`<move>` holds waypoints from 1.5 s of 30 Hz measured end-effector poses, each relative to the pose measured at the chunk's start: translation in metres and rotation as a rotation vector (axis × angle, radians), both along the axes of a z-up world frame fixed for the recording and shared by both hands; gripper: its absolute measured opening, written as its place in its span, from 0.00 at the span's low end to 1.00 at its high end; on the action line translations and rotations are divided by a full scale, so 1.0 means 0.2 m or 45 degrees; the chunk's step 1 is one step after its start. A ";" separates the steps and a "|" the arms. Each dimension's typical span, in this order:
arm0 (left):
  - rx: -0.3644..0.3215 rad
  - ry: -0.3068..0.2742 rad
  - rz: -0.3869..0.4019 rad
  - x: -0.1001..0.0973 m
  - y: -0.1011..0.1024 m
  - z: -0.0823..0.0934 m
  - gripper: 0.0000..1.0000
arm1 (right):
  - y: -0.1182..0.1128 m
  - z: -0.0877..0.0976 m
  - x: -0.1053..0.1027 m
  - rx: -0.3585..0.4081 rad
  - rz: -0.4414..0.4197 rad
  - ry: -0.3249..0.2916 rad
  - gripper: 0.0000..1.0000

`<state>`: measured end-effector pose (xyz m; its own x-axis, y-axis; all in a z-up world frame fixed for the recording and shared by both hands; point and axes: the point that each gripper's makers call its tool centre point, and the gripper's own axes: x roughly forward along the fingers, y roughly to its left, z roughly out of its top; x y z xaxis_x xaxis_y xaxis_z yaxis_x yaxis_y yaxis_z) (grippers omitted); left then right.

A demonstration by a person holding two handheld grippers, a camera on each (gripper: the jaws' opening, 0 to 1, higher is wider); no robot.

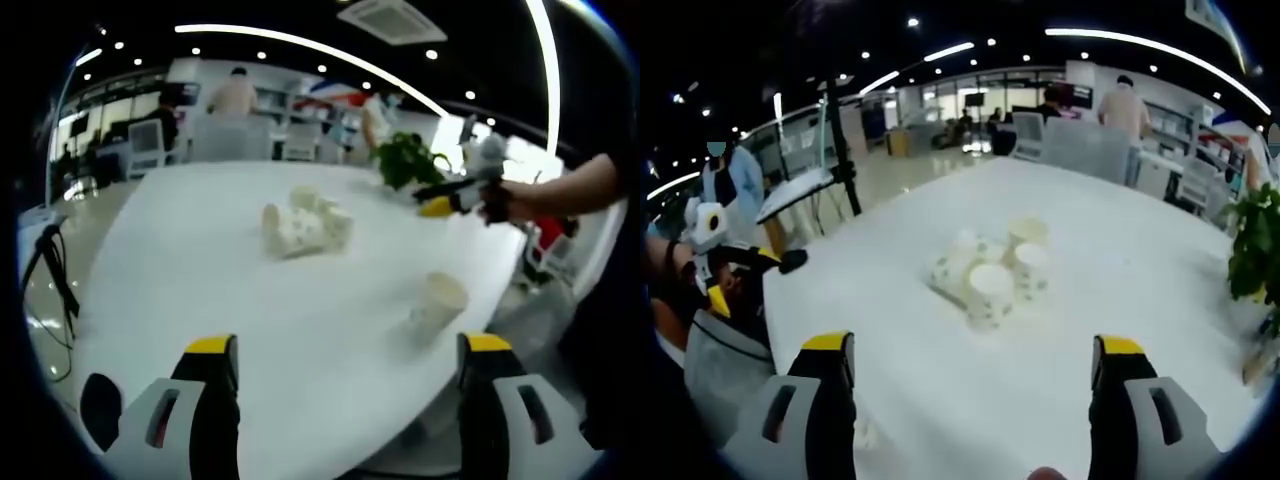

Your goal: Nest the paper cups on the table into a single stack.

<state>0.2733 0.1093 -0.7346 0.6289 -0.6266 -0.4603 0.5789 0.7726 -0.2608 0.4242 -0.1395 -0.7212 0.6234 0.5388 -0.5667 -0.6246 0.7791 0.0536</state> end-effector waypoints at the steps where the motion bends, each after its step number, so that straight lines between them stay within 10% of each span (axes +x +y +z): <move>1: -0.003 0.003 0.005 0.00 0.00 -0.01 0.90 | 0.00 0.00 0.00 0.000 0.001 0.000 0.96; 45: -0.028 0.067 0.039 -0.05 -0.01 -0.13 0.89 | 0.18 -0.30 0.42 -0.025 0.069 0.072 0.63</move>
